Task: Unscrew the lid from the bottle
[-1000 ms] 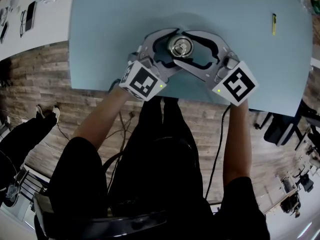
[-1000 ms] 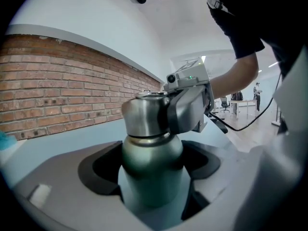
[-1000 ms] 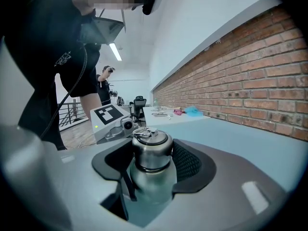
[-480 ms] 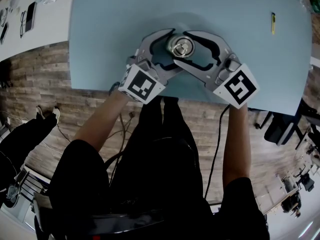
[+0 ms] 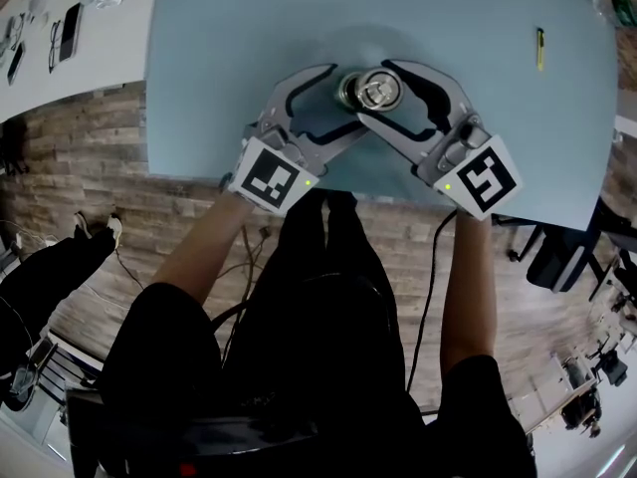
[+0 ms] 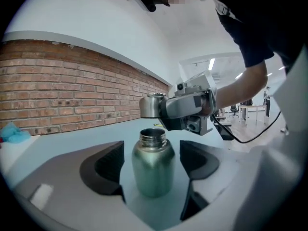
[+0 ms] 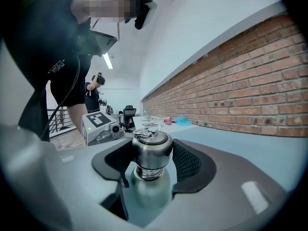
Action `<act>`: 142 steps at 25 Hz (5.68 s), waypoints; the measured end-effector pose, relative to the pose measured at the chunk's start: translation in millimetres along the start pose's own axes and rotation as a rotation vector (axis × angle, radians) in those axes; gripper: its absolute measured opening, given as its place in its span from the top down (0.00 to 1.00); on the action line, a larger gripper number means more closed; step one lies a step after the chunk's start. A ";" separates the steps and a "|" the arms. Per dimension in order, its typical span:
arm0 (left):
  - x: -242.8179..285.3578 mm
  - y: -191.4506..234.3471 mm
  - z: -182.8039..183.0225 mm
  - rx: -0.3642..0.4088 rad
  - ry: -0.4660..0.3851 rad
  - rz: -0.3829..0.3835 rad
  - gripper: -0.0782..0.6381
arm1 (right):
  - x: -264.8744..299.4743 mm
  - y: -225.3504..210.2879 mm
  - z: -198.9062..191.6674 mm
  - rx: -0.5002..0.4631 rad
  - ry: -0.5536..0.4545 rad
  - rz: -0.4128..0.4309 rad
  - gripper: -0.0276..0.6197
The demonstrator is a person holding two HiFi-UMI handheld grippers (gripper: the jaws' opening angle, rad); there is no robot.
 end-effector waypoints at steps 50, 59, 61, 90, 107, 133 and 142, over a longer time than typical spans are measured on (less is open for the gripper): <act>-4.4 -51.8 26.2 -0.047 0.010 -0.047 0.89 | -73.7 23.6 -90.6 0.179 0.164 -0.362 0.55; -1.1 -61.3 14.7 -0.051 0.045 -0.043 0.89 | -65.2 19.2 -102.8 0.194 0.228 -0.399 0.55; -0.3 -64.0 12.8 -0.045 0.051 -0.051 0.89 | -62.2 18.4 -104.4 0.192 0.254 -0.397 0.55; -0.8 -65.2 -7.7 -0.050 0.113 -0.031 0.89 | -41.2 6.7 -117.0 0.212 0.490 -0.459 0.55; -7.5 -60.0 -3.5 -0.065 0.108 -0.013 0.89 | -44.5 7.8 -110.7 0.253 0.492 -0.427 0.52; -67.3 -14.8 82.0 -0.100 -0.004 0.234 0.89 | -68.9 76.8 12.5 0.164 0.037 -0.484 0.95; -85.0 1.9 102.2 -0.082 -0.056 0.284 0.89 | -66.0 85.6 46.5 0.080 0.003 -0.448 0.95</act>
Point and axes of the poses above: the fingertips, and each gripper's own axes: x forward along the fingers, y to its left, z out of its top, the point moved 9 cm from there along -x, backward along the fingers, and after that the axes turned 15 degrees about z, right-handed, at the moved point
